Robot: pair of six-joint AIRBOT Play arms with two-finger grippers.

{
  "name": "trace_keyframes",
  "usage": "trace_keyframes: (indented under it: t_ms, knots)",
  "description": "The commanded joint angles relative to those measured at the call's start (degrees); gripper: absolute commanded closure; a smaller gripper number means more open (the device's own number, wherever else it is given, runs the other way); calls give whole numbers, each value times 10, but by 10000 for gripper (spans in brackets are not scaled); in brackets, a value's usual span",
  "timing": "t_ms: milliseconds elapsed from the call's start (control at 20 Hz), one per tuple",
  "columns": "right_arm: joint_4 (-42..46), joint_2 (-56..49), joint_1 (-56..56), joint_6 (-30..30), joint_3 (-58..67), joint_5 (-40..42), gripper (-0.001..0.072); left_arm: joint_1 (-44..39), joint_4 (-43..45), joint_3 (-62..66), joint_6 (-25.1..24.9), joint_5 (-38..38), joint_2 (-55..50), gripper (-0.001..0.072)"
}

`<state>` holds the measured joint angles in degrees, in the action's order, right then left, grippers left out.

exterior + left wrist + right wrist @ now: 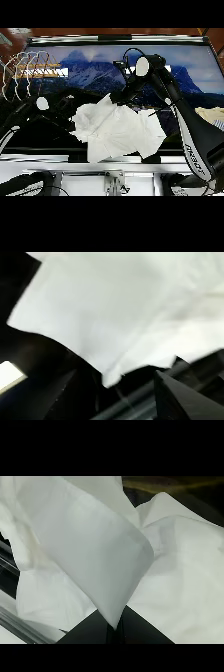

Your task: Fold the shirts.

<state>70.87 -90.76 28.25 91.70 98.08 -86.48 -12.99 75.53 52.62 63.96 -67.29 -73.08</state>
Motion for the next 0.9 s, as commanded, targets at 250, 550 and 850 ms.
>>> trace_keyframes:
  t_ms: [250,550,850]
  knots:
    - [-3,0,0,-5,1,-4,636,-30,44,-6,19,60,-63,588]
    - [65,1,0,-33,27,-79,637,-23,83,37,-1,-66,22,662]
    - [135,48,0,-23,90,-201,637,34,100,80,43,-74,262,662]
